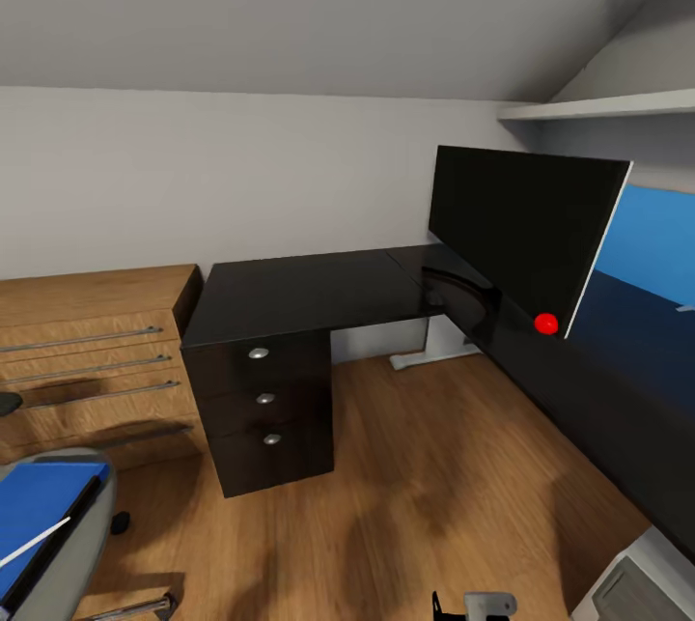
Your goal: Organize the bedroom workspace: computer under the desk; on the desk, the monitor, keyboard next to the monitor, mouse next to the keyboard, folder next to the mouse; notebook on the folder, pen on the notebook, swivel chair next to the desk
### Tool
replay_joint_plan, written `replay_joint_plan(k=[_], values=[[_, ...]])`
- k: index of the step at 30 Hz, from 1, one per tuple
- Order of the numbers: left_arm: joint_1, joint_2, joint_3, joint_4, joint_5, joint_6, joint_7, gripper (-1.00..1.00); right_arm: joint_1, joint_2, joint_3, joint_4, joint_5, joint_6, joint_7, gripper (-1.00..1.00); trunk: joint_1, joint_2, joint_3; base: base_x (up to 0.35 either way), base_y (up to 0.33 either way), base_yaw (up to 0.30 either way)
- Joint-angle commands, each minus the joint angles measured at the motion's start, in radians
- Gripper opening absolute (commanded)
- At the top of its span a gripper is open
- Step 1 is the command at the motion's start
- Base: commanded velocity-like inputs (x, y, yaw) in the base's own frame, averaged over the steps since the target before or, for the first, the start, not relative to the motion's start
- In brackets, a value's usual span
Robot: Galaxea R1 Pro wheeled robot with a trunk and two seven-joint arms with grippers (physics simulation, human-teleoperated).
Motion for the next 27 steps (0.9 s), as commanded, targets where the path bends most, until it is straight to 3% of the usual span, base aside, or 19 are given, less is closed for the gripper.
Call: replay_joint_plan(k=[1, 6, 10, 27], values=[[-0.001, 0.001, -0.008, 0.001, 0.009, -0.005, 0.002, 1.0, -0.001, -0.002, 0.009, 0.001, 0.001, -0.002, -0.009, 1.0, 0.0, 0.0, -0.001, 0.0, 0.0, 0.032], [-0.001, 0.003, -0.007, 0.004, 0.009, -0.008, -0.003, 1.0, -0.001, -0.007, 0.01, 0.002, 0.004, -0.001, -0.007, 1.0, 0.0, 0.0, -0.001, 0.0, 0.0, 0.011], [-0.001, 0.003, -0.007, 0.005, 0.009, -0.007, -0.004, 1.0, -0.001, -0.007, 0.022, 0.003, 0.034, 0.001, -0.007, 1.0, 0.0, 0.0, -0.001, 0.0, -0.066, 0.001], [-0.001, 0.011, -0.005, 0.006, 0.011, -0.006, -0.003, 1.0, -0.001, 0.0, 0.027, 0.004, 0.054, -0.001, -0.007, 1.0, 0.0, 0.0, -0.001, 0.0, -0.238, 0.019]])
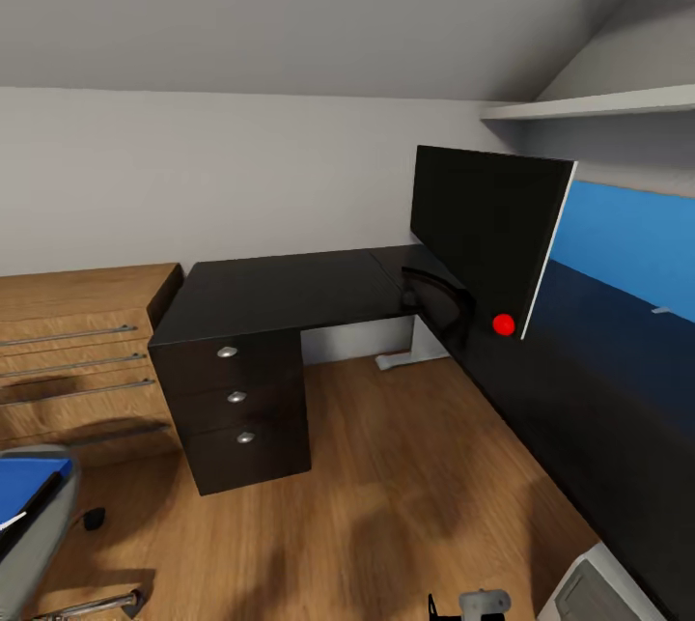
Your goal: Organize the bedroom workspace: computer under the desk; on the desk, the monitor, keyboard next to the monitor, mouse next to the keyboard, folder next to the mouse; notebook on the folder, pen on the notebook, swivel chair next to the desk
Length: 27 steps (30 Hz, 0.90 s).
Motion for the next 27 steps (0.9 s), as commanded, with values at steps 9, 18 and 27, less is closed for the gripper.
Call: replay_joint_plan(k=[9, 18, 27], values=[[-0.001, 0.0, -0.007, 0.001, 0.009, -0.004, 0.006, 1.0, -0.001, 0.0, 0.007, 0.001, 0.006, 0.0, -0.011, 1.0, -0.012, 0.021, 0.008, 0.0, -0.016, 0.243], [-0.001, 0.0, -0.003, 0.001, 0.012, -0.004, 0.008, 1.0, -0.001, 0.0, 0.007, 0.002, 0.006, 0.0, -0.01, 1.0, -0.046, 0.084, 0.037, 0.0, -0.001, 0.275], [-0.001, 0.0, -0.002, -0.001, 0.014, -0.003, 0.009, 1.0, -0.001, 0.0, 0.007, 0.003, 0.006, 0.0, -0.009, 1.0, -0.081, 0.147, 0.065, -0.1, 0.0, 0.137]])
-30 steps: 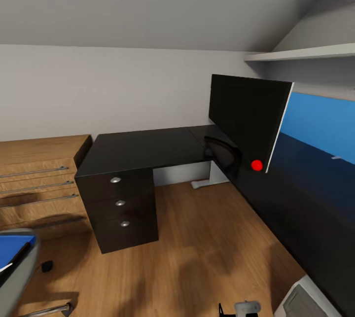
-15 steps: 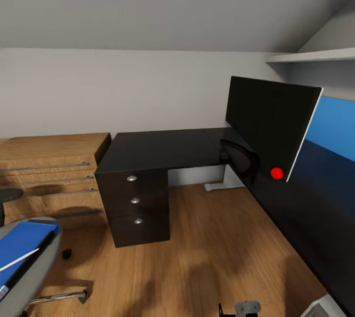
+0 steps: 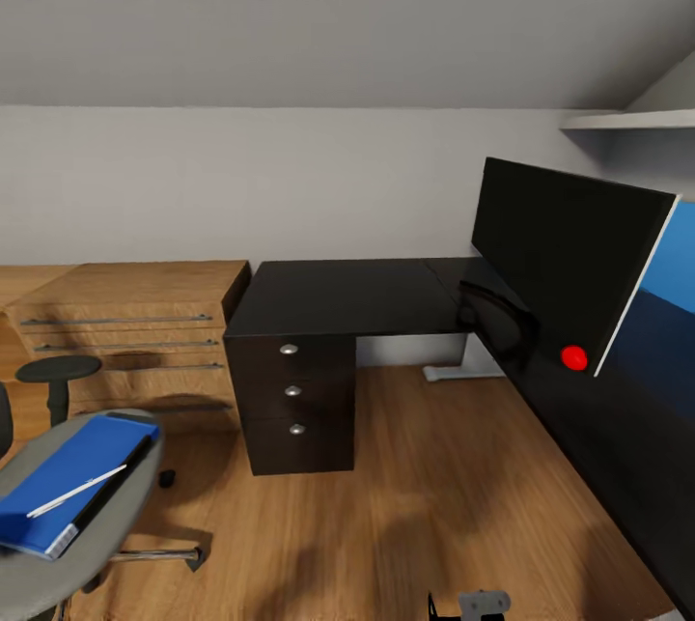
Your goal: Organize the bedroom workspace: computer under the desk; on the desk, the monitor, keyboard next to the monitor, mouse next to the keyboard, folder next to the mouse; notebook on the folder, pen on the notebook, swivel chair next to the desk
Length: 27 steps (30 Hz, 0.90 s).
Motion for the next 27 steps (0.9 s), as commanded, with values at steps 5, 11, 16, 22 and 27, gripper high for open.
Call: replay_joint_plan(k=[5, 11, 16, 22, 27], values=[[-0.001, 0.001, -0.009, 0.001, 0.009, -0.004, 0.006, 1.0, -0.001, 0.0, 0.006, 0.002, 0.006, 0.0, -0.01, 1.0, -0.02, 0.035, 0.015, -0.305, 0.0, 0.015], [-0.001, 0.0, -0.009, 0.0, 0.007, -0.005, 0.007, 1.0, -0.001, 0.001, 0.006, 0.002, 0.006, 0.0, -0.01, 1.0, -0.043, 0.077, 0.034, -0.336, 0.0, 0.002], [-0.001, -0.001, -0.009, 0.0, 0.007, -0.005, 0.01, 1.0, -0.001, 0.002, 0.006, 0.002, 0.006, 0.0, -0.01, 1.0, -0.062, 0.112, 0.049, -0.339, 0.0, 0.0], [-0.001, -0.001, -0.009, 0.001, 0.006, -0.005, 0.012, 1.0, -0.001, 0.002, 0.006, 0.003, 0.006, 0.0, -0.01, 1.0, -0.085, 0.154, 0.068, -0.34, 0.0, 0.0], [-0.001, -0.001, -0.009, 0.001, 0.006, -0.005, 0.012, 1.0, -0.001, 0.002, 0.007, 0.002, 0.006, 0.0, -0.01, 1.0, -0.104, 0.189, 0.083, -0.337, -0.005, 0.0]])
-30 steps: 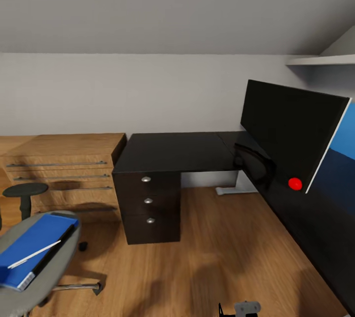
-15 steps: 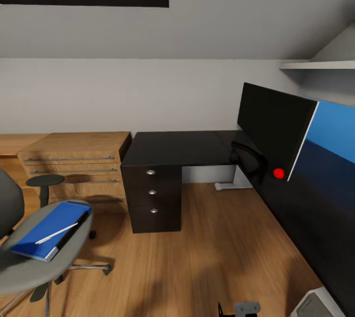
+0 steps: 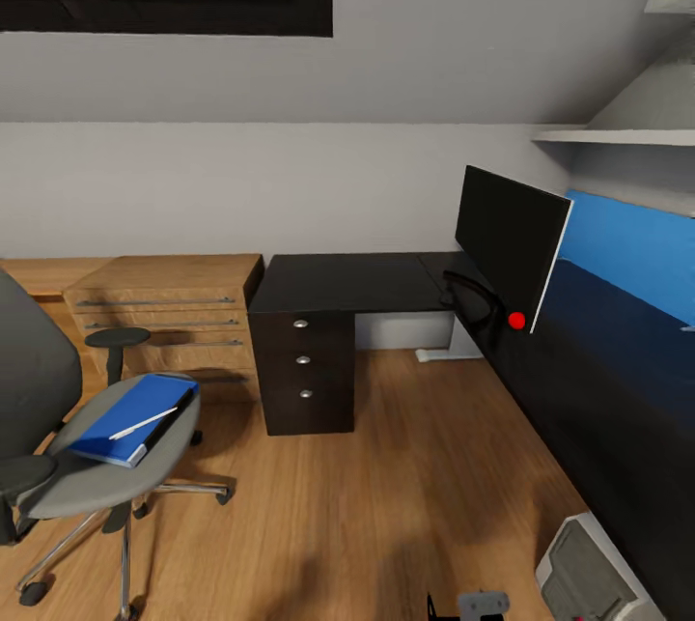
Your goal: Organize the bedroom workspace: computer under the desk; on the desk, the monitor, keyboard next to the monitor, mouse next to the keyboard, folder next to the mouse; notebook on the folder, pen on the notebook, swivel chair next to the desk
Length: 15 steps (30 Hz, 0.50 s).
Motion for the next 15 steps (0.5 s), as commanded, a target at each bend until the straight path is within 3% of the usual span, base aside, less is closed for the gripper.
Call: replay_joint_plan(k=[1, 15], values=[[-0.001, 0.001, -0.009, 0.0, 0.009, -0.004, 0.006, 1.0, -0.001, 0.0, 0.006, 0.001, 0.006, 0.0, -0.01, 1.0, -0.005, 0.007, 0.001, -0.253, -0.047, 0.0], [-0.001, 0.001, -0.007, 0.001, 0.009, -0.004, 0.003, 1.0, -0.001, 0.001, 0.007, 0.001, 0.006, 0.0, -0.01, 1.0, -0.005, 0.007, -0.019, -0.037, -0.008, 0.0]])
